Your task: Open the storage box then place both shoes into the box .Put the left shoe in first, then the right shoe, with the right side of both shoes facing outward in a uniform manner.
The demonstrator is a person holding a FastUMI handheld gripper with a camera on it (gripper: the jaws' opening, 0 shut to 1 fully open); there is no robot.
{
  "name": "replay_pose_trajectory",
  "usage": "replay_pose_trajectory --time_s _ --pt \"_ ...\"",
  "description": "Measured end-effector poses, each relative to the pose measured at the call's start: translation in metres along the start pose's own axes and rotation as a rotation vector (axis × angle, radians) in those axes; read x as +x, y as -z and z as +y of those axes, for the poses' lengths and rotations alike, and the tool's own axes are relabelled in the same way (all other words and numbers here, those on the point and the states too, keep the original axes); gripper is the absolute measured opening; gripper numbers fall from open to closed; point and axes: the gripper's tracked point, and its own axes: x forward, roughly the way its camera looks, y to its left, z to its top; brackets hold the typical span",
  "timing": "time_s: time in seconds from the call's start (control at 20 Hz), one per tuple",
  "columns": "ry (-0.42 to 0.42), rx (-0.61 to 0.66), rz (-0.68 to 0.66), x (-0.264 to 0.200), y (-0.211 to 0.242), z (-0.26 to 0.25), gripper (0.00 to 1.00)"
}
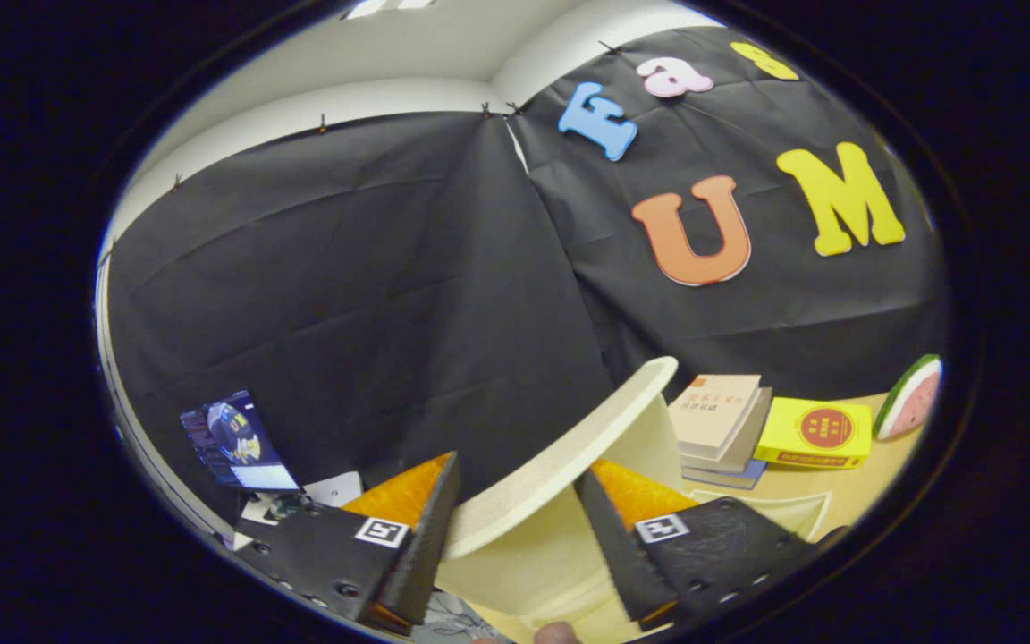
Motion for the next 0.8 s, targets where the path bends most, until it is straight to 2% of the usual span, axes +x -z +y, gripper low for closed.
replay_pose_trajectory --time_s 0.05,0.15,0.35,0.5,0.65,0.8 --pt "-0.001 -0.037 0.000 -0.001 0.003 0.005 0.86" --pt "-0.006 -0.074 -0.001 0.004 0.014 0.011 0.92" --pt "-0.045 -0.115 0.080 0.015 0.034 0.022 0.96" --pt "-0.052 -0.175 0.075 0.020 0.037 0.029 0.97" --pt "-0.068 -0.158 0.093 0.020 0.040 0.029 0.97" --pt "-0.105 -0.283 0.109 0.017 0.041 0.027 0.97"
